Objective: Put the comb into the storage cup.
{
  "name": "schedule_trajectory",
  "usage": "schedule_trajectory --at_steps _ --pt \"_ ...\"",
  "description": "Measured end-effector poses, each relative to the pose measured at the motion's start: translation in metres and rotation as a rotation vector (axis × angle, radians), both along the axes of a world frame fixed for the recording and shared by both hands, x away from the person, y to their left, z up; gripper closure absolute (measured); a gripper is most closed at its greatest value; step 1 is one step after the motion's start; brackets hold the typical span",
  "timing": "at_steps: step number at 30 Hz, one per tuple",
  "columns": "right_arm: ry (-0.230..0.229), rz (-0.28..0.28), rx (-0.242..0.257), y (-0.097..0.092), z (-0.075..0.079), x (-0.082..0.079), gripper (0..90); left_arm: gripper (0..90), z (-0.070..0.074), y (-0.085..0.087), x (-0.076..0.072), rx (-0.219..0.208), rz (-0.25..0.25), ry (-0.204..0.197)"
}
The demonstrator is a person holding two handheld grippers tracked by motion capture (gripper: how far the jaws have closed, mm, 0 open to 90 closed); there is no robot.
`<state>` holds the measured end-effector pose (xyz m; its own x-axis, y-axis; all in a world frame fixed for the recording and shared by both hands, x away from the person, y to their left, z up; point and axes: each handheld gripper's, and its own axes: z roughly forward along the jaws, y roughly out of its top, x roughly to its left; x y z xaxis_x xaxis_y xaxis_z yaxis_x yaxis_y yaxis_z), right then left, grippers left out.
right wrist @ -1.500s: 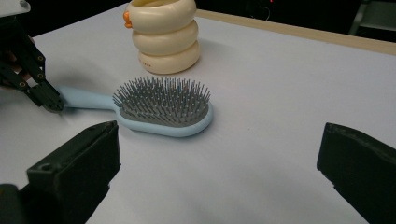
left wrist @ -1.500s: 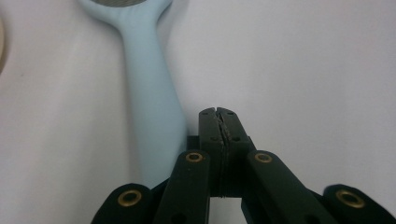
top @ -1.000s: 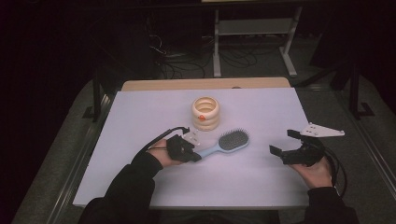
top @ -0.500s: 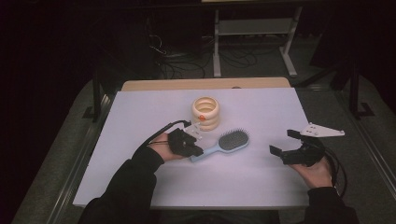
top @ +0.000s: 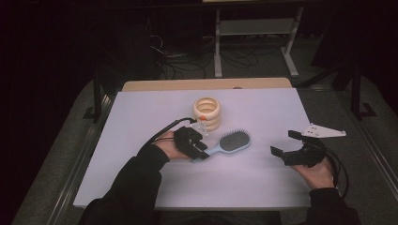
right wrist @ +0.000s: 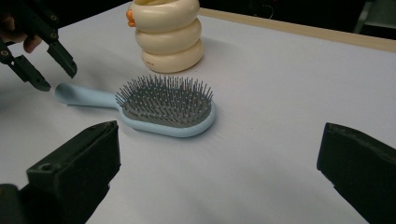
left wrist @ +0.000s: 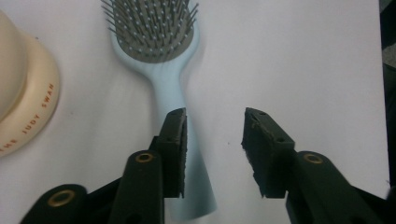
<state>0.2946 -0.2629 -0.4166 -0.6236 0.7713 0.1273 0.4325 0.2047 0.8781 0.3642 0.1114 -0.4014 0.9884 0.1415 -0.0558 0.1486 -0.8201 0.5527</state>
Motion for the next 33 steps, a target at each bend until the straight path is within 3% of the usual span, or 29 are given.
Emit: schedule_trajectory --at_steps 8,11,20,25,33 --pt "-0.004 0.003 0.001 0.0 0.0 0.0 0.0 42.4 0.0 -0.004 0.005 -0.011 0.06 0.003" --pt "-0.003 0.004 0.0 0.0 0.0 0.0 0.0 38.2 0.0 -0.006 0.007 -0.024 0.072 0.027" --pt "-0.002 0.006 0.0 0.0 0.0 0.0 0.0 34.6 -0.003 -0.014 0.01 -0.013 0.1 0.03" --pt "-0.002 0.005 0.002 0.0 0.0 0.0 0.0 33.1 -0.009 -0.02 0.013 0.015 0.125 0.033" --pt "-0.003 0.012 -0.002 0.001 0.0 -0.001 0.0 32.7 -0.016 -0.028 0.016 0.041 0.119 0.047"
